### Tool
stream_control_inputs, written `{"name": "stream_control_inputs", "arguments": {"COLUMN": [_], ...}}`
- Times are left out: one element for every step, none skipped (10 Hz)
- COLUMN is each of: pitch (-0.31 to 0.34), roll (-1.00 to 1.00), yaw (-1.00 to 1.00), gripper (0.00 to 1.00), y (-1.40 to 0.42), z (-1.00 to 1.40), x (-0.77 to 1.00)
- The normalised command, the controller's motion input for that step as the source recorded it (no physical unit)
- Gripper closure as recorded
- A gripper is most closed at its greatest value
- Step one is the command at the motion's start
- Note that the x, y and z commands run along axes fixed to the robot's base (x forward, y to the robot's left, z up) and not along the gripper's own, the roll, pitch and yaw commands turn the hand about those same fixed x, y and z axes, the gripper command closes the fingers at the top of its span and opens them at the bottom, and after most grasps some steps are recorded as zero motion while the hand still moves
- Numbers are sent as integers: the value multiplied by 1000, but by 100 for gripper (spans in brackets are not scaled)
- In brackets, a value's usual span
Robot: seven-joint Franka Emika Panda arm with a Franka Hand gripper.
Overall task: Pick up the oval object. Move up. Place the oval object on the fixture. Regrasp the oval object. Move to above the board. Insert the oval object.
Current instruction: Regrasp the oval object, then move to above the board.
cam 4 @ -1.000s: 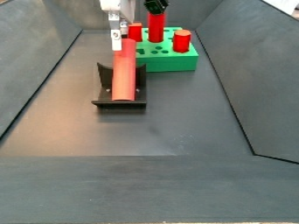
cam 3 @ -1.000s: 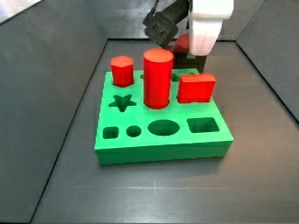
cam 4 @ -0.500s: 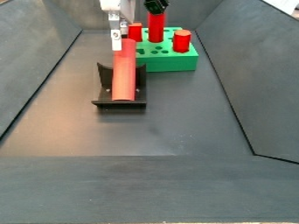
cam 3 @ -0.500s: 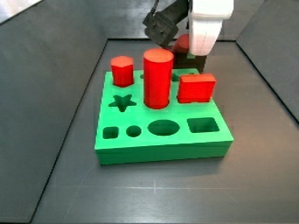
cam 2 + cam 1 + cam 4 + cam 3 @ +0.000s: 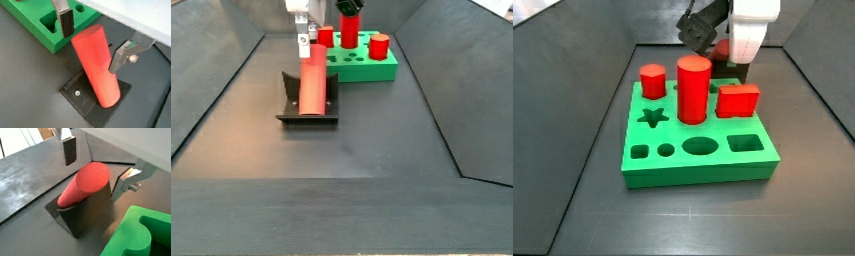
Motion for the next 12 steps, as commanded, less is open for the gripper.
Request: {"name": "stream_control_inputs", "arguments": {"pitch": [219, 219, 219, 219, 219, 219, 219, 219, 0, -135, -129, -141], "roll": [-54, -54, -54, -54, -54, -54, -54, -54, 0, 174, 174, 139], "yaw": [54, 54, 54, 54, 53, 53, 53, 53, 0, 391, 385, 268], "gripper": [0, 0, 0, 0, 0, 0, 0, 0, 100, 100, 100, 100], "y": [-8, -8, -8, -8, -8, -8, -8, -8, 500, -27, -28, -33], "z": [4, 4, 4, 4, 4, 4, 4, 4, 167, 1000, 1000, 1000], "x": [80, 80, 80, 80, 80, 80, 80, 80, 0, -157, -159, -158]}}
